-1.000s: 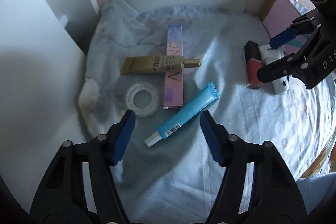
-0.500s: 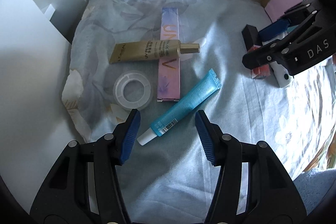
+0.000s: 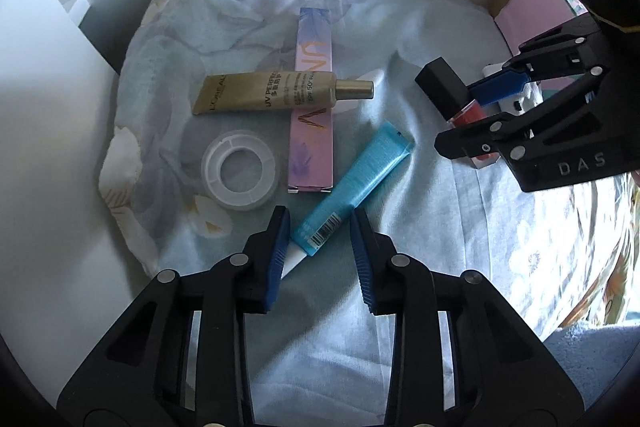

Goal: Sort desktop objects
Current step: 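Grasp the blue tube with left gripper while right grasps red lip gloss, then carry the blue tube and lip gloss into the cardboard box and release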

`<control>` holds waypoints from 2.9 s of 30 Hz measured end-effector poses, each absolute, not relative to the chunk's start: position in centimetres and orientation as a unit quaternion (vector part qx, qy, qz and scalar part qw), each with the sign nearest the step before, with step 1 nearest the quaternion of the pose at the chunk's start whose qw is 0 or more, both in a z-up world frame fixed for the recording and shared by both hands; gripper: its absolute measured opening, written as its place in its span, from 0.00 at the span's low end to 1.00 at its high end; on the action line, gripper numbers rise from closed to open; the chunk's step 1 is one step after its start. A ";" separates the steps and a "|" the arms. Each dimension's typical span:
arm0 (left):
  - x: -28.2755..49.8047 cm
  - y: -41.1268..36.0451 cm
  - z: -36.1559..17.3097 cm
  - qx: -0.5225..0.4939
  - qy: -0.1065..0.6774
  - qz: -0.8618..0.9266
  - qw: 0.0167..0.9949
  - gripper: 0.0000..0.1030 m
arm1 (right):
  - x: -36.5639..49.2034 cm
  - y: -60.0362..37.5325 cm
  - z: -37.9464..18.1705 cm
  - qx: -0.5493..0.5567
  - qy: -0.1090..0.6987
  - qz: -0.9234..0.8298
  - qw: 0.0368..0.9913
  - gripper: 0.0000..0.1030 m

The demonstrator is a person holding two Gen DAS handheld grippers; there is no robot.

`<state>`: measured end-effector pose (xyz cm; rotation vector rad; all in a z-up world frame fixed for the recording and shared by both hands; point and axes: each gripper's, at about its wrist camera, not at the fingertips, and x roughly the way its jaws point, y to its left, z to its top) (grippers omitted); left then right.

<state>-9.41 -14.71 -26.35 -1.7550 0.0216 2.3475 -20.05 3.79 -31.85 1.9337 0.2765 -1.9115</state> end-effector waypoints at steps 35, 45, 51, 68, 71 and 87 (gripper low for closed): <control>-6.1 -14.8 -19.4 -0.546 -0.015 0.827 0.132 0.13 | -16.4 4.1 -28.9 0.664 0.088 -0.715 0.199 0.18; -8.6 -11.8 -11.8 -0.490 0.011 0.859 0.145 0.14 | -16.0 4.6 -20.3 0.607 0.078 -0.768 0.190 0.18; -11.5 -6.3 -7.6 -0.447 0.040 0.874 0.189 0.13 | -15.5 10.6 -13.3 0.564 0.068 -0.806 0.165 0.18; -18.9 16.5 -11.9 -0.482 0.111 0.815 0.302 0.14 | -10.5 33.3 -14.2 0.572 -0.042 -0.819 -0.003 0.18; -19.6 17.8 -13.5 -0.503 0.108 0.805 0.297 0.14 | -10.3 35.7 -16.3 0.587 -0.062 -0.807 -0.013 0.18; -19.1 16.8 -12.7 -0.523 0.062 0.786 0.324 1.00 | -12.2 35.5 -18.9 0.610 0.012 -0.792 -0.031 1.00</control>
